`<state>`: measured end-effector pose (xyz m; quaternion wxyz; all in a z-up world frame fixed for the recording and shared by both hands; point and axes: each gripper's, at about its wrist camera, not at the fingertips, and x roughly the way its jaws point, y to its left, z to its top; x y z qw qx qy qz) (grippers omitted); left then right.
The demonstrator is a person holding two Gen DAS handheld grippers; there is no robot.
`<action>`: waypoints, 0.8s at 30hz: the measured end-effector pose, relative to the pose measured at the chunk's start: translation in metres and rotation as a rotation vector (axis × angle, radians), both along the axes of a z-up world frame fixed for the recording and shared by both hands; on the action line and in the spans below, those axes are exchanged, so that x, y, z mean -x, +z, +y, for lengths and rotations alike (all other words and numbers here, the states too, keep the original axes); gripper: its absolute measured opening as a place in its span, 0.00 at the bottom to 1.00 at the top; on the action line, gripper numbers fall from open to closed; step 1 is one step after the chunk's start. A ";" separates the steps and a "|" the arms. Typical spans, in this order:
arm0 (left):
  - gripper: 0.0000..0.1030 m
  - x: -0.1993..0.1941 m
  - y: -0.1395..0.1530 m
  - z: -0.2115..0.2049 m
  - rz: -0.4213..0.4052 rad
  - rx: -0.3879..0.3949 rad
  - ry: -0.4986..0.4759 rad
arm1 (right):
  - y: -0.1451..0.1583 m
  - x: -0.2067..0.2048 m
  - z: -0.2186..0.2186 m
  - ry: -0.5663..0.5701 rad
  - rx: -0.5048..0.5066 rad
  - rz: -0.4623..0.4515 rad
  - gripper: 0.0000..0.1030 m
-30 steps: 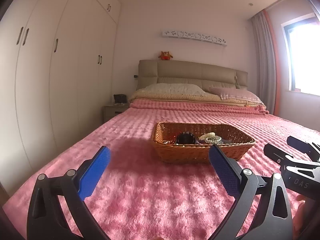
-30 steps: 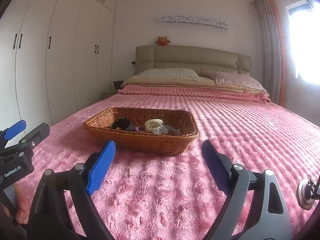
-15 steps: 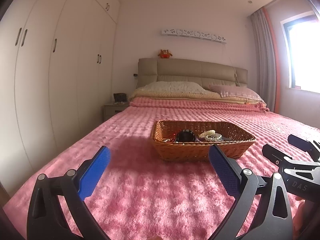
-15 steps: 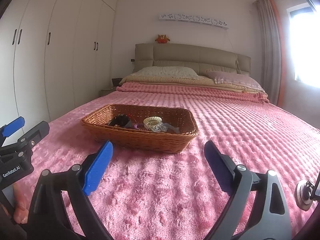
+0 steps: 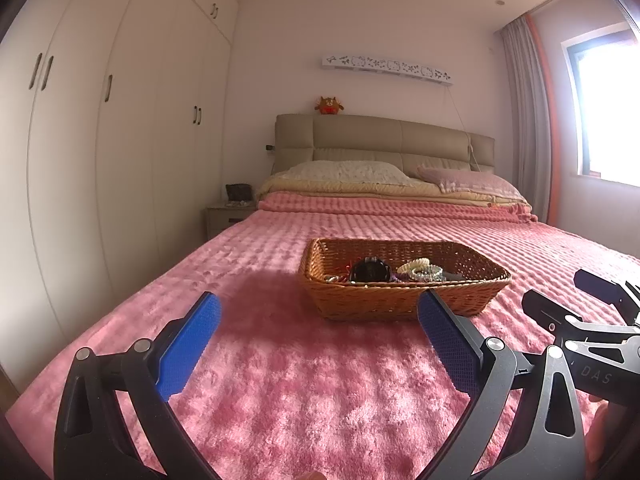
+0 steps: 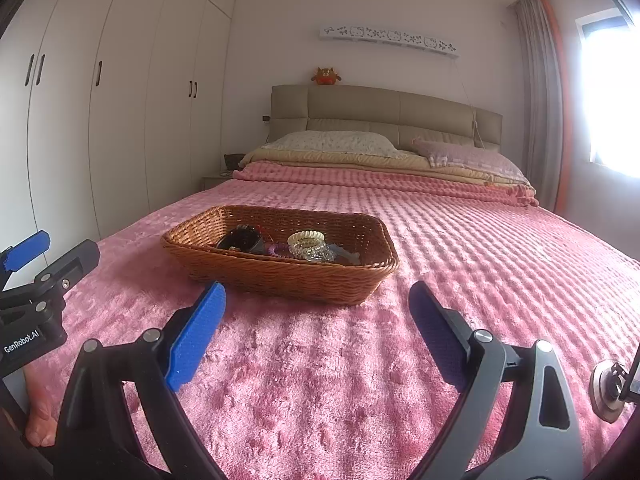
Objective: Organize jewelry
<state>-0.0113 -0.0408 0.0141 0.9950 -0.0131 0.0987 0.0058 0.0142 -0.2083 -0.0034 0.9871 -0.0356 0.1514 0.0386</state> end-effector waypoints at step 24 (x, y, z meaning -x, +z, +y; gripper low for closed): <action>0.93 0.000 0.000 0.002 0.003 0.005 -0.002 | 0.000 0.000 -0.001 -0.002 -0.002 -0.002 0.87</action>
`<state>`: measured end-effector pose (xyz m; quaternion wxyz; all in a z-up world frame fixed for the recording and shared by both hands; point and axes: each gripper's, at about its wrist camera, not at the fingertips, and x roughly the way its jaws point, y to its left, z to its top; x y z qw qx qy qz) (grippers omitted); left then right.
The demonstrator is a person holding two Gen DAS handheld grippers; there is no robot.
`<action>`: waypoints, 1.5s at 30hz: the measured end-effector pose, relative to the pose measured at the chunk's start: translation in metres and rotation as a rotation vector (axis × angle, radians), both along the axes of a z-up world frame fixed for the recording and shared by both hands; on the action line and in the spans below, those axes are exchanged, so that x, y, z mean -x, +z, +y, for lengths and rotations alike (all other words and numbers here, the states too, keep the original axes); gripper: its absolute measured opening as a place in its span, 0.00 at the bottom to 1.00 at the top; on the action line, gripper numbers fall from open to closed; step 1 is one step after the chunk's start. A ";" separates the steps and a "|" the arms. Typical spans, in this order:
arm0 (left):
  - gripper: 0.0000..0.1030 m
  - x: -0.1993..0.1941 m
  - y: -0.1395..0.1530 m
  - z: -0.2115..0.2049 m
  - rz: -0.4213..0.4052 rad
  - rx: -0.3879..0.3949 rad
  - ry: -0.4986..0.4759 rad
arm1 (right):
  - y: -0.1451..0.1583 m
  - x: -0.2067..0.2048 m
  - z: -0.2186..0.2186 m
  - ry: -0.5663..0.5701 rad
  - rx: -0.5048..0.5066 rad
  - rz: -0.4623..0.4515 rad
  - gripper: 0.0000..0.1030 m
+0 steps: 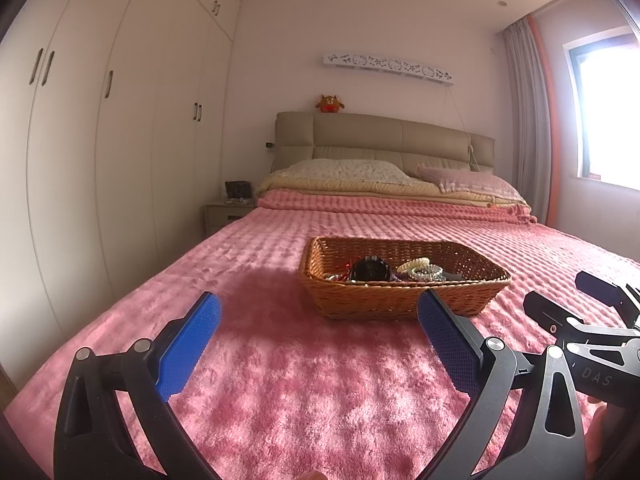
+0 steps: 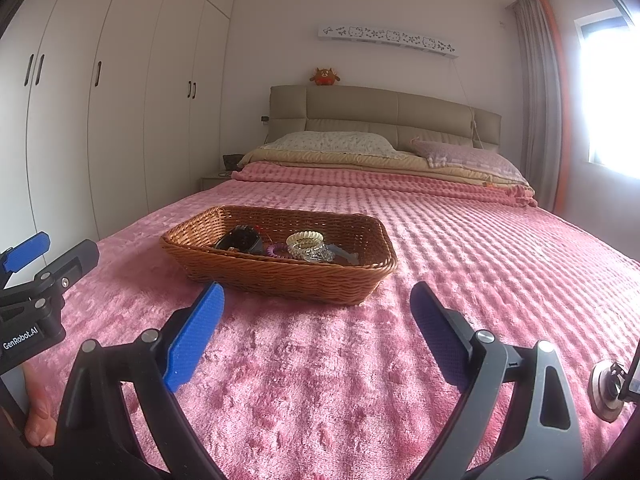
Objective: Organize jewelry
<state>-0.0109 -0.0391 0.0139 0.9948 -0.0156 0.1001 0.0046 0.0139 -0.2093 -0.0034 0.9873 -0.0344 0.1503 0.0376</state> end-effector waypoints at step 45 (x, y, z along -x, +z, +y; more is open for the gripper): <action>0.93 0.000 -0.001 -0.005 0.010 -0.005 0.009 | -0.002 -0.002 -0.002 0.003 0.001 0.011 0.90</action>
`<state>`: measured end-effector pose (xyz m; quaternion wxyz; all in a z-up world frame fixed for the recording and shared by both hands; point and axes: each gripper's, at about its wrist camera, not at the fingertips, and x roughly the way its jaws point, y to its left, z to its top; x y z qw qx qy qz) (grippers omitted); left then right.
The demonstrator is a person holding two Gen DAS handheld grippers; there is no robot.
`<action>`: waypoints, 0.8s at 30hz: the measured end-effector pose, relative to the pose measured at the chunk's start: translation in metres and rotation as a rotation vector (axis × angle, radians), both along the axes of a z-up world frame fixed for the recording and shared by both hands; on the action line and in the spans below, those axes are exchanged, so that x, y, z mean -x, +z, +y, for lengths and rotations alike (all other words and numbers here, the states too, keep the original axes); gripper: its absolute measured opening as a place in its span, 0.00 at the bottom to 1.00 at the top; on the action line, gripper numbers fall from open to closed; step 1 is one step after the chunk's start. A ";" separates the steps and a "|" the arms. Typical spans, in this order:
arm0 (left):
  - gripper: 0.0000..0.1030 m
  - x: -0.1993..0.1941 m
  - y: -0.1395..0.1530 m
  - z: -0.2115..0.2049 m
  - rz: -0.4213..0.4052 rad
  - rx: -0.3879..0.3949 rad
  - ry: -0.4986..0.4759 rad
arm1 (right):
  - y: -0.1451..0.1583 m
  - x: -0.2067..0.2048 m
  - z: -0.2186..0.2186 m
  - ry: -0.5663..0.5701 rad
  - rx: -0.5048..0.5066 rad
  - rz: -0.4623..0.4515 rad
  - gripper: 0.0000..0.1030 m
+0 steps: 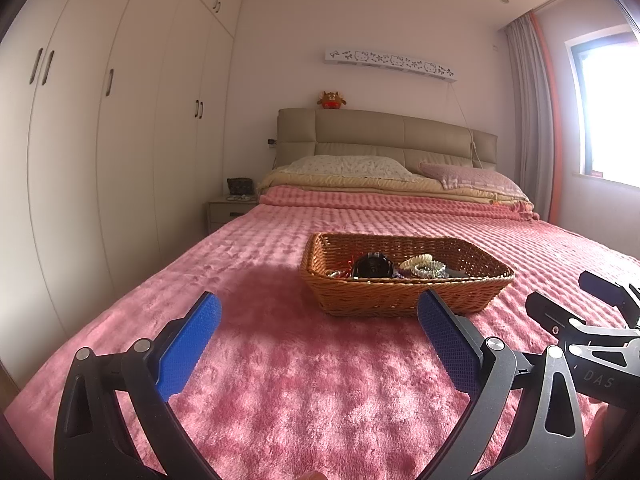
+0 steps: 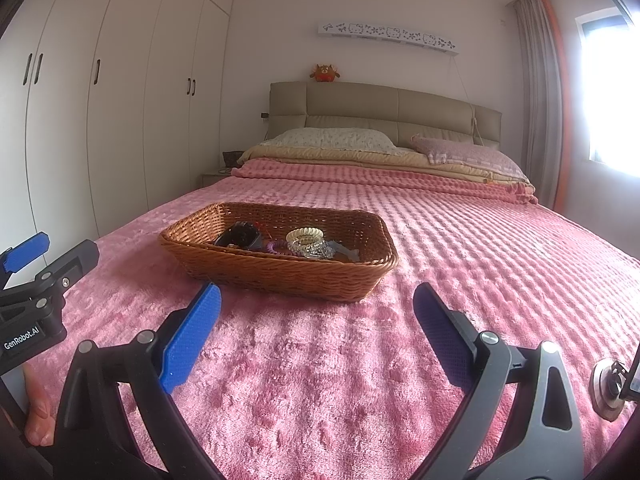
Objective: Organize jewelry
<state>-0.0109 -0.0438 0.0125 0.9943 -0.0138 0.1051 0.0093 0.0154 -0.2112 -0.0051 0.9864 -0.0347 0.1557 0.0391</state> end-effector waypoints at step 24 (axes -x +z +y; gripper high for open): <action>0.93 0.003 -0.002 -0.001 0.000 -0.010 0.015 | 0.001 -0.001 0.000 0.000 0.000 0.001 0.90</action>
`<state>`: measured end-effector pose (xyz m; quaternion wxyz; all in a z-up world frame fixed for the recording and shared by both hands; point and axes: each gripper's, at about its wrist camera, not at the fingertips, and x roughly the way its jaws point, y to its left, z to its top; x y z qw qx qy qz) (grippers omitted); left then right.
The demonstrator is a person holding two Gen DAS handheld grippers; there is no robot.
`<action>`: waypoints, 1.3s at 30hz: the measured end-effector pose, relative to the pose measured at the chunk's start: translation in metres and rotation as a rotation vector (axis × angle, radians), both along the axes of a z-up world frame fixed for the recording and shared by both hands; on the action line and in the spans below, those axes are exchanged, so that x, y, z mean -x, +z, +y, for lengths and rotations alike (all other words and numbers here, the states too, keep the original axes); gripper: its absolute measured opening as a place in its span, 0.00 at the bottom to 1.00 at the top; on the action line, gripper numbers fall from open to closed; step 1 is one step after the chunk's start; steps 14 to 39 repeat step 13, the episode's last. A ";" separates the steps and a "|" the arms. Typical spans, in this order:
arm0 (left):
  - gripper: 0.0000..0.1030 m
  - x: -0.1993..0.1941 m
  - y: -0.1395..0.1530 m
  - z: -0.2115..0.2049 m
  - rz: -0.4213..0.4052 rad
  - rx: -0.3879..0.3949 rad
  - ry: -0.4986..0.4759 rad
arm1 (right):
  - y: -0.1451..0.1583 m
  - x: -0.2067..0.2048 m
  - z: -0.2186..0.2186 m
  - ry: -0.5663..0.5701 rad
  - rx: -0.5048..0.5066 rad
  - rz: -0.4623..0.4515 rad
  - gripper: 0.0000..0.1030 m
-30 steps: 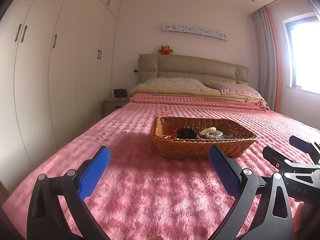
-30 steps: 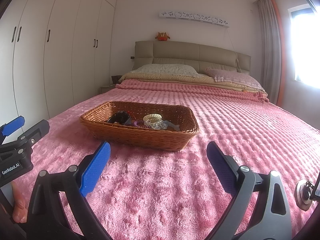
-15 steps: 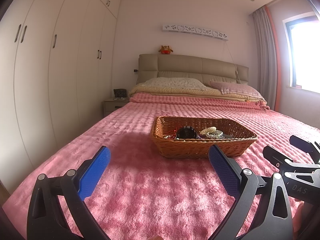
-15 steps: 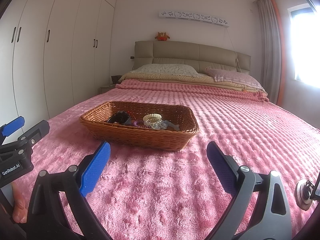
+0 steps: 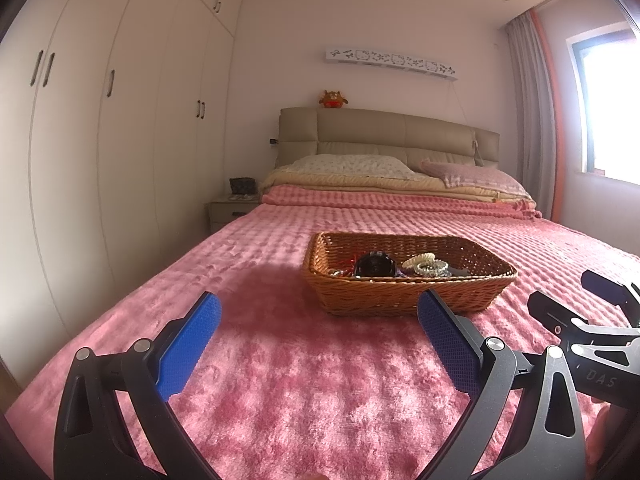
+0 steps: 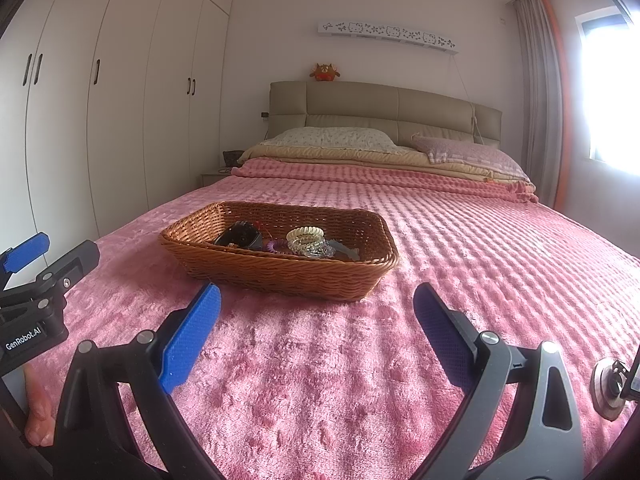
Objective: Organize jewelry
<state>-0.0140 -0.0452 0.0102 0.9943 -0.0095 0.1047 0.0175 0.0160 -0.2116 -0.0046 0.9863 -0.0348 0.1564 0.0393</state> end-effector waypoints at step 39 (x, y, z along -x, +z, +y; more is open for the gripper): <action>0.93 -0.004 0.000 0.000 0.023 -0.004 0.003 | -0.002 -0.001 -0.002 0.003 -0.007 0.006 0.90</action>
